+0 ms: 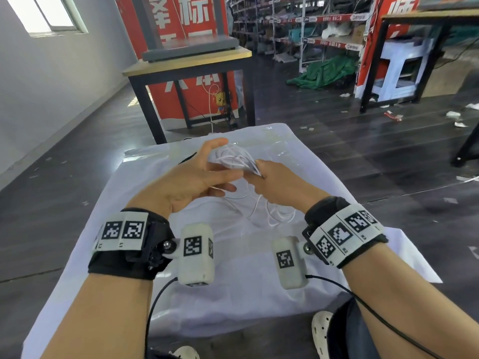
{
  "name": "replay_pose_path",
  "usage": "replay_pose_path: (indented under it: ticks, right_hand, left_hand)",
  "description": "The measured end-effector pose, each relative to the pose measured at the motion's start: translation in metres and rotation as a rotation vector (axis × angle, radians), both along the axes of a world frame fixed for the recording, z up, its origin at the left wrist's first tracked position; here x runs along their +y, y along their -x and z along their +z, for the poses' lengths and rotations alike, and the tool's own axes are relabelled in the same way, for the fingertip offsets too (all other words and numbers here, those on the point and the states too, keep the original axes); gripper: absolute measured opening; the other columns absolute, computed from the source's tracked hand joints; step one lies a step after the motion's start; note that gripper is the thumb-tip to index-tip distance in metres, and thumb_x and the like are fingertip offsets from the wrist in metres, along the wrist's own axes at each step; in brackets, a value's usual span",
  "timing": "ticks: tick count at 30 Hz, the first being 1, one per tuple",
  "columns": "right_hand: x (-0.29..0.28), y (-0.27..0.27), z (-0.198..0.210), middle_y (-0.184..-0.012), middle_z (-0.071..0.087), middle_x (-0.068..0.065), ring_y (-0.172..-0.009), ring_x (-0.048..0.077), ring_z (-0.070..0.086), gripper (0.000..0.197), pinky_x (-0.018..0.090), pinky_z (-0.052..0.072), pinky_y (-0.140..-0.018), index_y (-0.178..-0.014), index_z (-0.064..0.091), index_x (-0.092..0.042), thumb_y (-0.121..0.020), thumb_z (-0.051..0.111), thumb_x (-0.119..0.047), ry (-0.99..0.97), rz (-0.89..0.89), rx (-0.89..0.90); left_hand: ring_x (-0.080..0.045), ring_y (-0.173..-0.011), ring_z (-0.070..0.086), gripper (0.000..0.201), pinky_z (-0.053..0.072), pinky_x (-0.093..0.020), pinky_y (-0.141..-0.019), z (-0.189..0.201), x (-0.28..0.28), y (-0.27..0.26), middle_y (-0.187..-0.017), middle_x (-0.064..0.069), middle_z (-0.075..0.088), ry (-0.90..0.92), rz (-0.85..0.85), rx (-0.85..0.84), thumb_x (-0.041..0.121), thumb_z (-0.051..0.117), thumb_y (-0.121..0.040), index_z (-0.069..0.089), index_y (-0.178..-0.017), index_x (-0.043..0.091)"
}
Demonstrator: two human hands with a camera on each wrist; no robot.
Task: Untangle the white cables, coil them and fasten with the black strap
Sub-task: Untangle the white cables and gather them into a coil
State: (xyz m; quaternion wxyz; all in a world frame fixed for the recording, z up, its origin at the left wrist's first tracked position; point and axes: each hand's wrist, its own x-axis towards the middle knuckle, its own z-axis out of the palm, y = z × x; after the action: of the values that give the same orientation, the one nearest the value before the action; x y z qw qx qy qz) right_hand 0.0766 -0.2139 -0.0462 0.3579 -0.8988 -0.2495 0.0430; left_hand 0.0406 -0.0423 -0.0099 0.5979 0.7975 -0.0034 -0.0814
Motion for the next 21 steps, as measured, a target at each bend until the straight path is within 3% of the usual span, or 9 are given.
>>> replay_pose_path:
  ticks: [3,6,11,14,16,19,21]
  right_hand:
    - [0.003,0.004,0.002,-0.07,0.052,-0.002,-0.061,0.015,0.051,0.021,0.027,0.045,-0.057,-0.089,0.049,-0.015,-0.1,0.043,-0.032,-0.041,0.038,0.043]
    - [0.006,0.005,0.003,-0.07,0.053,-0.001,-0.058,0.016,0.05,0.02,0.026,0.046,-0.053,-0.096,0.056,-0.017,-0.098,0.047,-0.034,-0.11,0.068,0.1]
    - [0.009,0.007,0.005,-0.075,0.056,-0.001,-0.058,0.011,0.051,0.03,0.022,0.046,-0.053,-0.109,0.053,-0.014,-0.091,0.06,-0.037,-0.172,0.082,0.149]
    - [0.013,0.009,0.005,-0.079,0.057,0.001,-0.062,0.013,0.054,0.036,0.029,0.051,-0.063,-0.112,0.051,-0.013,-0.088,0.064,-0.037,-0.183,0.083,0.137]
    - [0.015,0.011,0.006,-0.073,0.057,0.0,-0.059,0.011,0.054,0.03,0.031,0.05,-0.065,-0.105,0.052,-0.011,-0.09,0.062,-0.034,-0.226,0.093,0.135]
    - [0.013,0.012,0.007,-0.063,0.055,-0.002,-0.052,0.007,0.057,0.015,0.021,0.044,-0.06,-0.092,0.052,-0.009,-0.096,0.054,-0.023,-0.339,0.157,0.216]
    - [0.011,0.009,0.005,-0.062,0.052,-0.002,-0.053,0.009,0.058,0.014,0.023,0.043,-0.061,-0.087,0.049,-0.012,-0.099,0.048,-0.02,-0.424,0.129,0.285]
  left_hand:
    - [-0.011,-0.076,0.068,0.067,0.052,-0.021,-0.064,-0.005,-0.006,-0.001,-0.104,0.0,0.065,-0.141,-0.016,-0.143,0.025,0.075,-0.079,0.039,-0.132,0.043]
    - [-0.01,-0.066,0.061,0.048,0.05,-0.022,-0.058,-0.007,-0.009,-0.001,-0.089,0.0,0.065,-0.166,-0.007,-0.262,0.029,0.073,-0.08,0.051,-0.123,0.035]
    - [-0.008,-0.057,0.052,0.024,0.041,-0.018,-0.047,-0.008,-0.01,-0.003,-0.076,-0.001,0.061,0.04,0.074,-0.316,0.009,0.073,-0.081,0.058,-0.097,0.02]
    - [-0.008,-0.055,0.05,0.023,0.039,-0.016,-0.046,-0.009,-0.013,-0.005,-0.069,-0.001,0.06,0.18,0.119,-0.28,-0.001,0.068,-0.082,0.057,-0.086,0.018]
    - [-0.006,-0.053,0.049,0.025,0.04,-0.015,-0.047,-0.009,-0.015,-0.006,-0.063,0.002,0.058,0.28,0.165,-0.258,-0.004,0.066,-0.082,0.056,-0.082,0.019]
    - [-0.005,-0.052,0.05,0.024,0.045,-0.013,-0.051,-0.008,-0.015,-0.006,-0.062,0.002,0.058,0.368,0.176,-0.259,-0.004,0.065,-0.084,0.055,-0.088,0.017]
    - [-0.009,-0.059,0.057,0.03,0.051,-0.016,-0.06,-0.008,-0.015,-0.005,-0.075,-0.003,0.062,0.352,0.165,-0.275,0.0,0.066,-0.085,0.05,-0.104,0.016]
